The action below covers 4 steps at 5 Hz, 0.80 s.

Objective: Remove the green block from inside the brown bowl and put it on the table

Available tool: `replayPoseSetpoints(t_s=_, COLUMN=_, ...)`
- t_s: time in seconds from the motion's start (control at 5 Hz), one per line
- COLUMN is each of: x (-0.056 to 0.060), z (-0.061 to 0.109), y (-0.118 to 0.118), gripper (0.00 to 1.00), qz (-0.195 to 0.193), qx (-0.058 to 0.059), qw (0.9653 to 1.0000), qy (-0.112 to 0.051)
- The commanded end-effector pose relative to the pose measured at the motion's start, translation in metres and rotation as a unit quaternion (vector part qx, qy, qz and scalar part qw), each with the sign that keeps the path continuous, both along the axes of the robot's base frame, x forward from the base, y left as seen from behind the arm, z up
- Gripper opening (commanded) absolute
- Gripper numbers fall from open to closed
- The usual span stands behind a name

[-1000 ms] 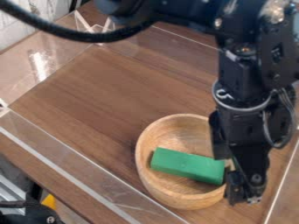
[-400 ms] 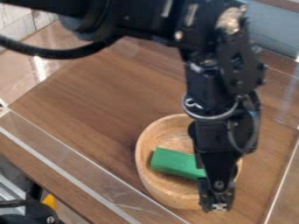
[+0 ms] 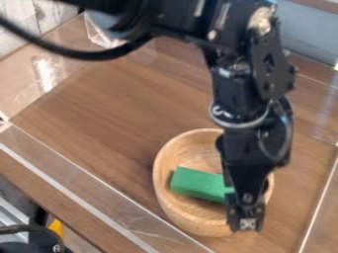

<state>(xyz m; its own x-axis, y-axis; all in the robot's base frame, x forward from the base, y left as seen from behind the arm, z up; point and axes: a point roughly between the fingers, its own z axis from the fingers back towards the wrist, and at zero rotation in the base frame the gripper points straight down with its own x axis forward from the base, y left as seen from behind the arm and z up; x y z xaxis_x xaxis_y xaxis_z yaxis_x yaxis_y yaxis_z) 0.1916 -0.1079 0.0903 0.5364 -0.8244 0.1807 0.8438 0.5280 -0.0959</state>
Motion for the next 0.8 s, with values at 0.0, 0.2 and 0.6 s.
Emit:
replayPoseSetpoints(t_s=0.0, x=0.002, z=0.015, y=-0.003, gripper=1.00, qz=0.025, qx=-0.013, qw=0.9996, qy=-0.010)
replayPoseSetpoints(t_s=0.2, x=-0.003, z=0.022, y=-0.004, gripper=1.00, qz=0.050, qx=-0.017, qw=0.9986, qy=-0.006)
replayPoseSetpoints(t_s=0.6, x=0.011, z=0.008, y=-0.011, gripper=1.00, qz=0.043, qx=-0.023, qw=0.9988, qy=0.001)
